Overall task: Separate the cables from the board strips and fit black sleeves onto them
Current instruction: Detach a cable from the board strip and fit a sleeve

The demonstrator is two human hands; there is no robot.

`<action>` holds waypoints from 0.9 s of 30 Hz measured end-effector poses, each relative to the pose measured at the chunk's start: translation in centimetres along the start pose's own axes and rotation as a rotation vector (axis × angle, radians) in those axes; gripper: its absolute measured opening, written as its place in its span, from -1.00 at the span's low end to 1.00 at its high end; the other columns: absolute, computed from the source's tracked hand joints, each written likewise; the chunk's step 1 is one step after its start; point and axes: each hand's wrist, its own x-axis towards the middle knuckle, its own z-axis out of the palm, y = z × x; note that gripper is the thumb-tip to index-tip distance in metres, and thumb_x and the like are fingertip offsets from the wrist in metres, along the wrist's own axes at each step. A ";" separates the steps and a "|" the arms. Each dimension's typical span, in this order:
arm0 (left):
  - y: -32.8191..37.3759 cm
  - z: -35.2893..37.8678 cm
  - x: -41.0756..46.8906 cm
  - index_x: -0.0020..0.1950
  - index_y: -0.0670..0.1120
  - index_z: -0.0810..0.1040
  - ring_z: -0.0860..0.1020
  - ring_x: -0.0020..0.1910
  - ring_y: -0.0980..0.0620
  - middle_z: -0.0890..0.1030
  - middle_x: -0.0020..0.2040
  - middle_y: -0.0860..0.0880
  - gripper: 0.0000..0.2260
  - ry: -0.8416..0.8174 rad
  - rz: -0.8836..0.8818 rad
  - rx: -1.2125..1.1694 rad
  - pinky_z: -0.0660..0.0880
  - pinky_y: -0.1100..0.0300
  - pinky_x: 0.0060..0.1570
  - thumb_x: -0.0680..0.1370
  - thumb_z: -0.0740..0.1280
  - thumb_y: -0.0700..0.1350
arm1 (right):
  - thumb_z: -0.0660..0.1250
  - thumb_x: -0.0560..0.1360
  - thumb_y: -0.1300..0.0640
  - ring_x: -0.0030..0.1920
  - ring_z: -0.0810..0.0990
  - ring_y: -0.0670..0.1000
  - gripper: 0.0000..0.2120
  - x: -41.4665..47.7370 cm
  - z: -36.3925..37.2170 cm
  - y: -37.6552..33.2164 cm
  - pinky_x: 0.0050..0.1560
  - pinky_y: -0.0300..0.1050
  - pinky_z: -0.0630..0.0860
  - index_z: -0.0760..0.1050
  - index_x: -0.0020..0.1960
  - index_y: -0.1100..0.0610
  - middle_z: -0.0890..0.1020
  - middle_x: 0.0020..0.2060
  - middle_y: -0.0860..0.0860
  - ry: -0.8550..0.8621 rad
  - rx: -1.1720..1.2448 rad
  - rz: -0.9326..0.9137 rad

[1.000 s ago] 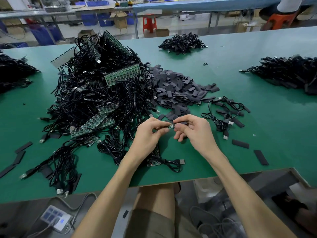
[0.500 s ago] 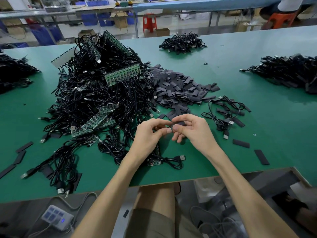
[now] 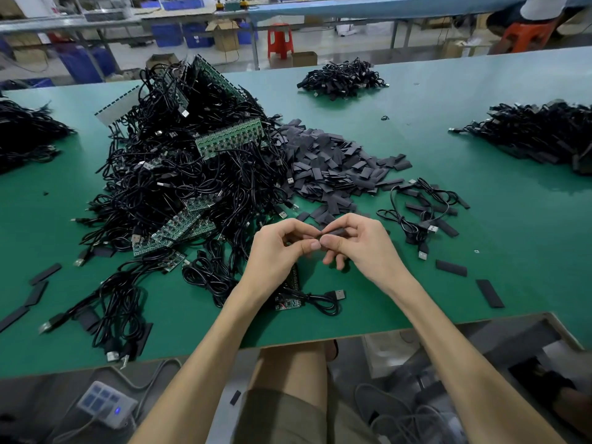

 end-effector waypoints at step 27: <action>0.2 0.2 -0.1 -0.01 -0.18 0.71 0.70 -0.27 0.00 0.74 -0.21 -0.08 -0.90 -0.039 0.000 -0.105 0.51 0.29 -0.32 0.59 0.45 -0.15 | 0.51 0.42 0.18 -0.31 0.73 0.17 -0.73 -0.4 -0.3 -0.6 -0.37 -0.13 0.60 0.57 0.02 0.30 0.72 -0.25 0.23 -0.012 0.149 -0.050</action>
